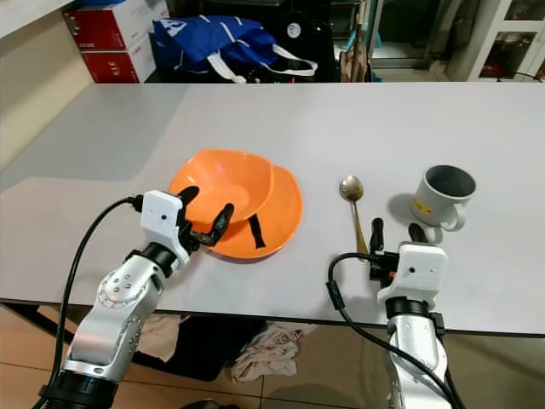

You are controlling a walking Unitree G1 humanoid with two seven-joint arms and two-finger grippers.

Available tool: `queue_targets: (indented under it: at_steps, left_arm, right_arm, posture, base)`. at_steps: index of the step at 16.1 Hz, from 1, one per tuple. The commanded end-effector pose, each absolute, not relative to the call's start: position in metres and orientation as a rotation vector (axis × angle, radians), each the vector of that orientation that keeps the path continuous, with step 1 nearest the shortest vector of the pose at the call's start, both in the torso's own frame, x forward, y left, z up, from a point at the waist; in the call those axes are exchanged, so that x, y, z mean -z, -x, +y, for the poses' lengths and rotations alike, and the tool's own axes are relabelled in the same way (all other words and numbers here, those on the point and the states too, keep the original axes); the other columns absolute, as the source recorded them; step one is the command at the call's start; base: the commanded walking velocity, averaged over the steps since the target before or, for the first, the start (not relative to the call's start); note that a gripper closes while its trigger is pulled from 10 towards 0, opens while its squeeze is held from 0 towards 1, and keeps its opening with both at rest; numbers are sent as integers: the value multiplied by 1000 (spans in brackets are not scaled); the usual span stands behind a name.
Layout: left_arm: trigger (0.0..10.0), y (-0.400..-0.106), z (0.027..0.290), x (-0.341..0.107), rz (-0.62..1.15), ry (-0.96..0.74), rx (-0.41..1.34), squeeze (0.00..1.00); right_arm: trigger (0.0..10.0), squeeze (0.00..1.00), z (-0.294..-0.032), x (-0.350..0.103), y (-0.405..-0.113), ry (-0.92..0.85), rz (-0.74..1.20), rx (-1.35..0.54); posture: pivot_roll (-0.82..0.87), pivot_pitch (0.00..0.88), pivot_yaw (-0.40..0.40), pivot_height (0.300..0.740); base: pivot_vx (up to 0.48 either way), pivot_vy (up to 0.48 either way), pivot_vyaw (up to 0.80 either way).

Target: Setting the table

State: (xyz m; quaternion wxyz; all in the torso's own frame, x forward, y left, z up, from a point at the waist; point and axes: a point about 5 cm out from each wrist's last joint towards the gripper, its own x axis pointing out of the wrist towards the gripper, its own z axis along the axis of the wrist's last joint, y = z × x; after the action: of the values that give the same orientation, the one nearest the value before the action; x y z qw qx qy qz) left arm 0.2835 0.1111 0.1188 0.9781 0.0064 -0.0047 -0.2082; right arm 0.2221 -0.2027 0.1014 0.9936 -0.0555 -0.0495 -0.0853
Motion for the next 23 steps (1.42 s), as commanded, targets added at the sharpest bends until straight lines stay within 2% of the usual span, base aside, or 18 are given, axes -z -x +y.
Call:
queue_targets:
  at_steps: [1,8,23]
  left_arm:
    - [10000,-287,110,-125,-30,-9,432,0]
    - [10000,-295,99,-126,-6,13,477,0]
    - [10000,-299,96,-127,-2,4,453,0]
  right_arm:
    - [10000,0,-202,-100,-223,82,-93,170]
    - [10000,0,-196,-99,-210,25,-75,172]
    - [10000,0,-197,-90,-211,27,-37,144]
  posture:
    - [-31,0,101,740]
    - [-66,0,124,740]
    - [-58,0,119,740]
  base:
    - [0,401,0]
    - [0,417,0]
    - [0,480,0]
